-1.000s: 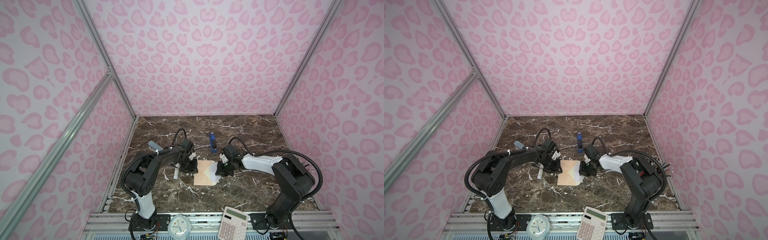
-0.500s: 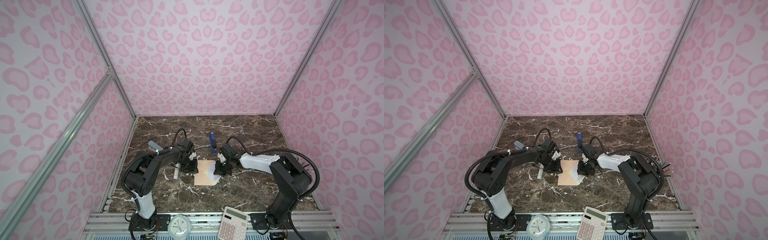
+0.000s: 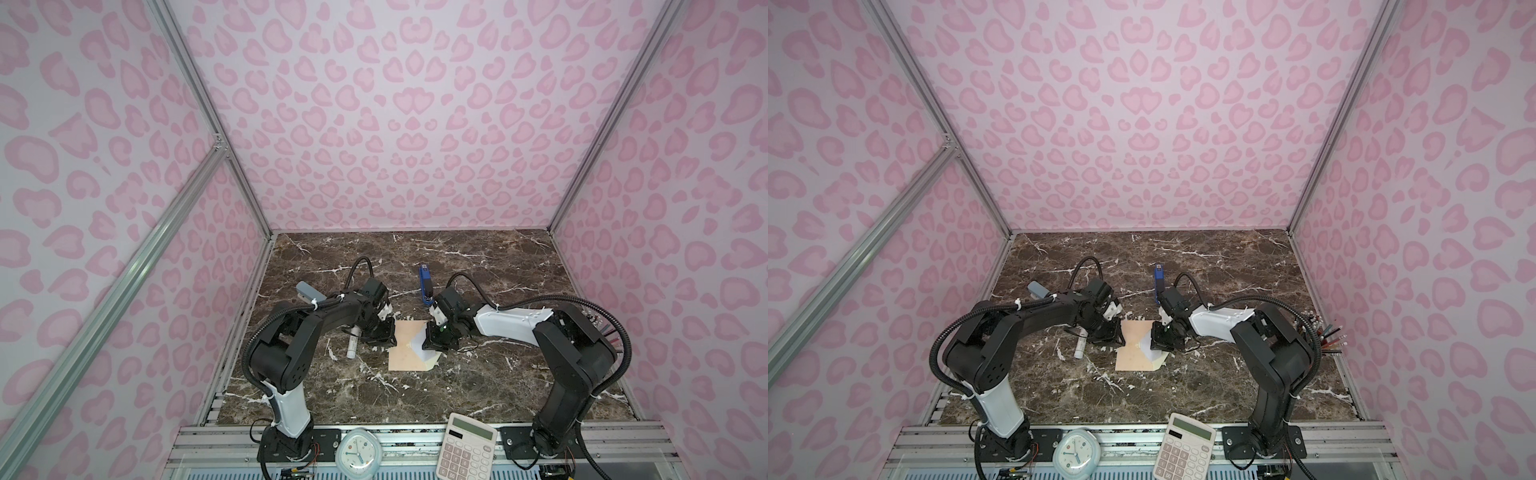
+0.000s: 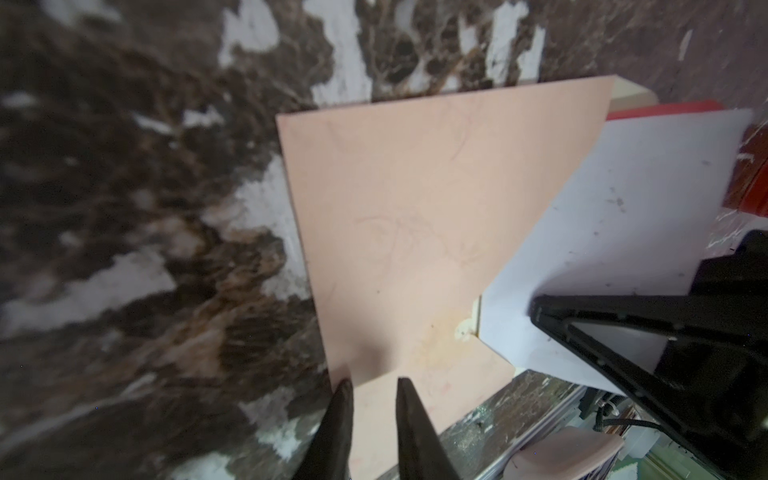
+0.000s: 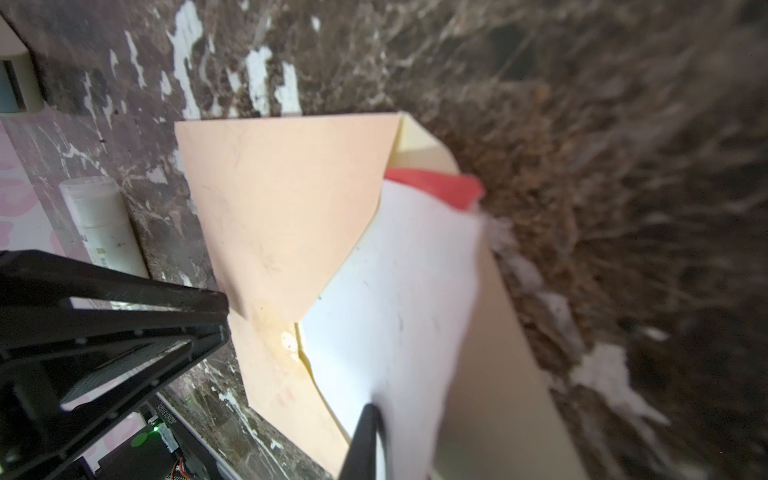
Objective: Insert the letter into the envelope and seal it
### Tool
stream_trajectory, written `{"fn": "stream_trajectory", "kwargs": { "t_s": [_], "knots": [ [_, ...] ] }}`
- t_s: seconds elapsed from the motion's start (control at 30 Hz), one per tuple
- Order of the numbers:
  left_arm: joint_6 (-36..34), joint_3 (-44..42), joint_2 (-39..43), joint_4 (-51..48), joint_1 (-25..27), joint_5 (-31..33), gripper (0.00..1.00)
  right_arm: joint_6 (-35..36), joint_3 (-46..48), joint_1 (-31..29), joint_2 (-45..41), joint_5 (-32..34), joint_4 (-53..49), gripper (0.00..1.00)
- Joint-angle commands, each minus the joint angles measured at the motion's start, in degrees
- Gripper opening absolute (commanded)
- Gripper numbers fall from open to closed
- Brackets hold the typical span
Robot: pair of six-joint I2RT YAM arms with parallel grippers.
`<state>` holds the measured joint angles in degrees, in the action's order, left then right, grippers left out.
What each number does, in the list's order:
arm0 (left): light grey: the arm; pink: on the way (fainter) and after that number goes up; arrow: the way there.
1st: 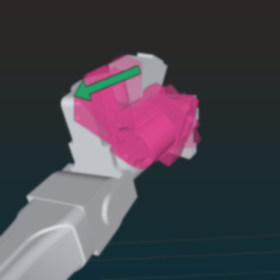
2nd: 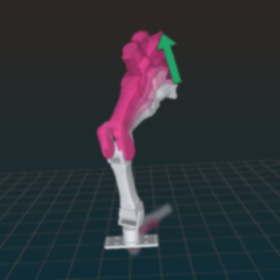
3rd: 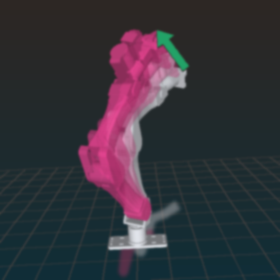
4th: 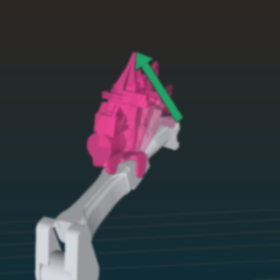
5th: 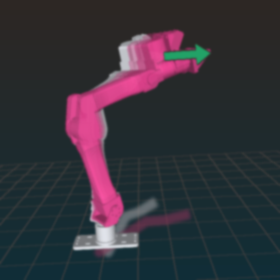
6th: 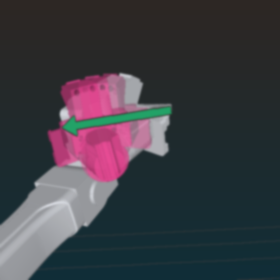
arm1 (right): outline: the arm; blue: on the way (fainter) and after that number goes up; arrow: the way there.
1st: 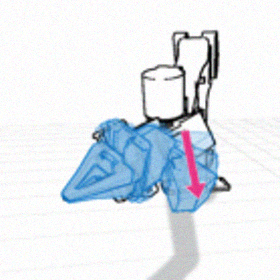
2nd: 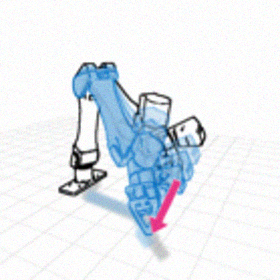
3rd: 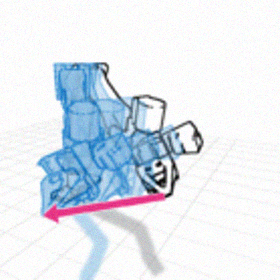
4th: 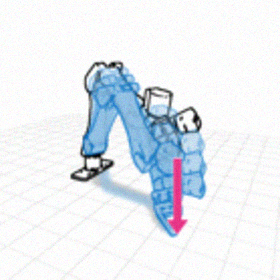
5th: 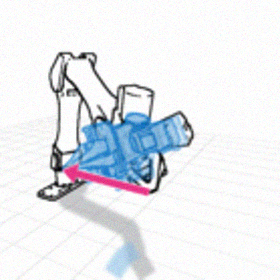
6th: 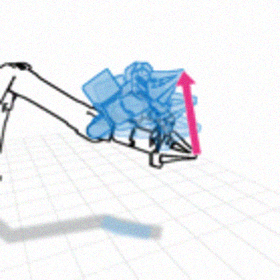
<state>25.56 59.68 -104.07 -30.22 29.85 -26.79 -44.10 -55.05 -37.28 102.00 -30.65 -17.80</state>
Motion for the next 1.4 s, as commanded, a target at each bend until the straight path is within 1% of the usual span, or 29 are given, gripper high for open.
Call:
{"fn": "stream_trajectory", "kwargs": {
  "t_s": [0.0,0.13,0.27,0.37,0.47,0.6,0.67,0.73,0.93,1.03,1.37],
  "knots": [
    [-0.2,0.0,-0.5,-2.6,0.0,2.5,0.23,0.2,0.5,0.3,-0.8,-0.5,0.3,0.21],
    [-0.2,0.1,-0.5,-2.7,-0.2,2.5,0.23,0.5,0.9,1.0,-2.2,-0.4,-0.5,0.30],
    [-0.3,0.1,-0.5,-2.8,-0.4,2.7,0.23,1.3,0.9,1.6,-3.6,-0.6,-1.7,0.37],
    [-0.3,0.1,-0.6,-2.8,-0.5,2.6,0.23,1.6,0.9,1.7,-4.2,-0.7,-2.4,0.39],
    [-0.4,0.2,-0.7,-2.8,-0.6,2.6,0.23,1.7,1.1,1.9,-4.6,-0.6,-2.8,0.39],
    [-0.6,0.2,-0.6,-2.9,-0.7,2.5,0.23,1.9,1.3,2.0,-4.8,-0.6,-3.0,0.34],
    [-0.6,0.3,-0.7,-3.0,-0.6,2.5,0.23,1.9,1.4,2.1,-4.6,-0.6,-3.0,0.30],
    [-0.6,0.2,-0.7,-2.9,-0.7,2.4,0.23,1.9,1.4,2.1,-4.2,-0.8,-2.8,0.22],
    [-0.6,0.2,-0.7,-2.9,-0.7,2.2,0.23,1.1,1.5,2.1,-2.8,-1.8,-0.9,0.13],
    [-0.5,0.2,-0.7,-2.8,-0.7,2.1,0.23,0.6,1.5,1.9,-2.0,-2.3,0.3,0.11],
    [-0.3,0.0,-0.5,-2.6,-0.7,1.6,0.23,-2.1,3.5,1.3,-0.3,-4.4,7.1,0.10]
  ]
}}
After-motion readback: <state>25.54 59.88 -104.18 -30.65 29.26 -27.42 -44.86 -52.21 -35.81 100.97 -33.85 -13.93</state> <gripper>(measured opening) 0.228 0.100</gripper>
